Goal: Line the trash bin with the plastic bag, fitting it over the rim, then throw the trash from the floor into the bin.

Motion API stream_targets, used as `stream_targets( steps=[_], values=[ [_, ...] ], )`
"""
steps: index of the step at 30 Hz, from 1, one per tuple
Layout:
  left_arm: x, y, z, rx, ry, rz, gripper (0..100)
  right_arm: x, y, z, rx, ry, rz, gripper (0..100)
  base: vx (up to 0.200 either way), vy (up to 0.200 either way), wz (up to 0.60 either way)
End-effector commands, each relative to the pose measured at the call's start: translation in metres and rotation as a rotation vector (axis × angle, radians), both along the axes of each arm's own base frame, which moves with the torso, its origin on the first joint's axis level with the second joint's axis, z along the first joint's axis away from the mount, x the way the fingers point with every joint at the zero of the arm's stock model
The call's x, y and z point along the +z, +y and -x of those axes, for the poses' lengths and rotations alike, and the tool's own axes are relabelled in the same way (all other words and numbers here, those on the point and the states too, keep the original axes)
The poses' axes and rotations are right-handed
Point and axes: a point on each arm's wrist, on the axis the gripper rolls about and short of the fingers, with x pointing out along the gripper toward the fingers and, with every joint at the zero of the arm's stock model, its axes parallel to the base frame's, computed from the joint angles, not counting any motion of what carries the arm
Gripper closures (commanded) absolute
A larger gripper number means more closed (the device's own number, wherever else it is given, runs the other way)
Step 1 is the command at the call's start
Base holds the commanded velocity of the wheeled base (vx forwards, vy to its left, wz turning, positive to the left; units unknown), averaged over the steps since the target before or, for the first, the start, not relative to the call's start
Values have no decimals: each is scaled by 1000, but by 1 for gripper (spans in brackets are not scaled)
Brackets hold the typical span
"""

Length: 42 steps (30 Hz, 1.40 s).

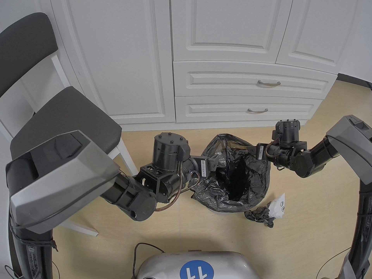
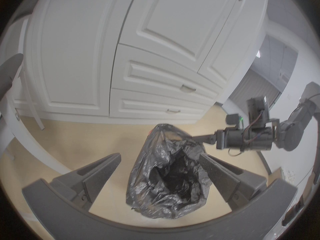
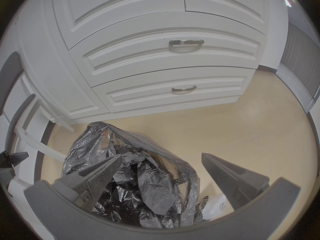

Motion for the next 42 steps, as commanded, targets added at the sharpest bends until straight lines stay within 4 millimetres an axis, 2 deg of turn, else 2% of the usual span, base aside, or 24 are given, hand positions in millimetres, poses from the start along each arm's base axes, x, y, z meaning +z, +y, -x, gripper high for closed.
stream_targets(
  steps=[1, 4, 8, 14, 17, 25, 33, 38, 42],
  values=[
    [-37, -7, 1, -8, 39, -3, 0, -11, -1, -6, 14, 39, -36, 0, 0, 0, 0],
    [-39, -7, -2, -2, 40, -4, 0, -11, 0, -7, 11, 39, -34, 0, 0, 0, 0],
    [-53, -7, -13, 14, 52, -14, 0, -11, -2, -8, 8, 35, -35, 0, 0, 0, 0],
    [-60, -6, -20, 29, 52, -16, 0, -13, -4, -11, -2, 32, -34, 0, 0, 0, 0],
    [-71, -10, -32, 108, 30, -41, 0, -14, -7, -24, -50, 3, -26, 0, 0, 0, 0],
    [-77, -11, -42, 155, 18, -49, 0, -24, -1, -49, -160, -56, -27, 0, 0, 0, 0],
    [-78, -7, -51, 200, 19, -60, 0, -28, 12, -55, -170, -82, -62, 0, 0, 0, 0],
    [-80, 0, -66, 256, 8, -74, 0, -17, 17, -53, -174, -137, -97, 0, 0, 0, 0],
    [-83, 5, -75, 284, 11, -82, 0, 11, 16, -41, -169, -179, -111, 0, 0, 0, 0]
  ],
)
